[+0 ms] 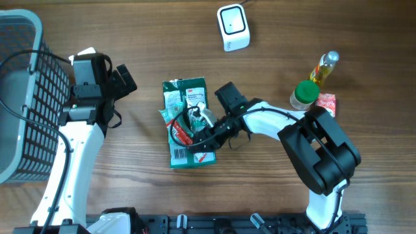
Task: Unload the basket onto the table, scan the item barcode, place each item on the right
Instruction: 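Close the right gripper on the red tube and lift it, then carry the red tube up to the white scanner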
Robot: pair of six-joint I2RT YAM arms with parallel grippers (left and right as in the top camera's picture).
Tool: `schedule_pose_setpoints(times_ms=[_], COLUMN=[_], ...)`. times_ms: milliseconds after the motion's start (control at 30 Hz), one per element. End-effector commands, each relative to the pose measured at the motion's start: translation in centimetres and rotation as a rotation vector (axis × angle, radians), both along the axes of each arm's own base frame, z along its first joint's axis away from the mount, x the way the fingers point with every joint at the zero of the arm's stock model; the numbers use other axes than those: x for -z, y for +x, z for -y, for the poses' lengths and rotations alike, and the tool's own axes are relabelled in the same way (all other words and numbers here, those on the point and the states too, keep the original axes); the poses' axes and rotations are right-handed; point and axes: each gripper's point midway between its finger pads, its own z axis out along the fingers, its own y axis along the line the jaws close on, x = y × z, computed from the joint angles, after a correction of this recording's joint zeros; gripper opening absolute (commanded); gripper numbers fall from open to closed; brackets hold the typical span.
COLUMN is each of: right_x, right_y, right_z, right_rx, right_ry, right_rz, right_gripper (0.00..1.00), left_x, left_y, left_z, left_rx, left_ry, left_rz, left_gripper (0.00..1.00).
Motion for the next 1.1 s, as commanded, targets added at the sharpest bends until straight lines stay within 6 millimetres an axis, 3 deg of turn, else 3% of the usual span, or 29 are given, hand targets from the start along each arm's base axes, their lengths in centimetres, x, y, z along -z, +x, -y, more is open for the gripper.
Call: schedule_pose_setpoints(times_ms=[0, 100, 133, 267, 467, 533, 600, 667, 767, 933, 1000, 1067], right_x=[1.1, 1.1, 1.2, 1.3, 2.6, 3.2, 3.3, 2.9, -1.9, -10.0, -12.3, -13.4], right_y=[-0.4, -0.2, -0.2, -0.2, 0.1, 0.8, 1.0, 1.3, 3.5, 3.8, 3.3, 2.7], right_z=[0.0, -0.1, 0.0, 0.0, -0.3, 0.0, -0.1, -0.3, -0.6, 0.6, 0.9, 1.0], right_rx=[0.0, 0.007, 0.014, 0.018, 0.078, 0.147, 0.162, 0.167, 0.19, 0.221, 0.225, 0.173], right_ry=[-0.025, -0.027, -0.037, -0.045, -0.145, -0.206, -0.213, -0.202, -0.128, -0.067, -0.037, 0.002], right_rz=[-0.018, -0.02, -0.021, -0.022, -0.021, -0.041, -0.038, -0.035, 0.065, 0.253, 0.285, 0.337], right_gripper=[0.35, 0.2, 0.2, 0.3, 0.3, 0.11, 0.04, 0.04, 0.04, 0.04, 0.04, 0.04], left_x=[-0.6, -0.6, -0.6, -0.6, -0.6, -0.6, -0.6, -0.6, -0.6, -0.6, -0.6, -0.6], left_y=[0.2, 0.2, 0.2, 0.2, 0.2, 0.2, 0.2, 0.2, 0.2, 0.2, 0.2, 0.2], left_z=[-0.3, -0.3, -0.3, -0.3, -0.3, -0.3, -0.3, -0.3, -0.3, -0.3, -0.3, -0.3], left_rx=[-0.002, -0.002, -0.002, -0.002, -0.002, -0.002, -0.002, -0.002, -0.002, -0.002, -0.002, -0.001], left_ry=[0.015, 0.015, 0.015, 0.015, 0.015, 0.015, 0.015, 0.015, 0.015, 0.015, 0.015, 0.015], left_rz=[0.013, 0.013, 0.013, 0.013, 0.013, 0.013, 0.013, 0.013, 0.013, 0.013, 0.013, 0.013], left_gripper=[1.0, 1.0, 1.0, 1.0, 1.0, 1.0, 1.0, 1.0, 1.0, 1.0, 1.0, 1.0])
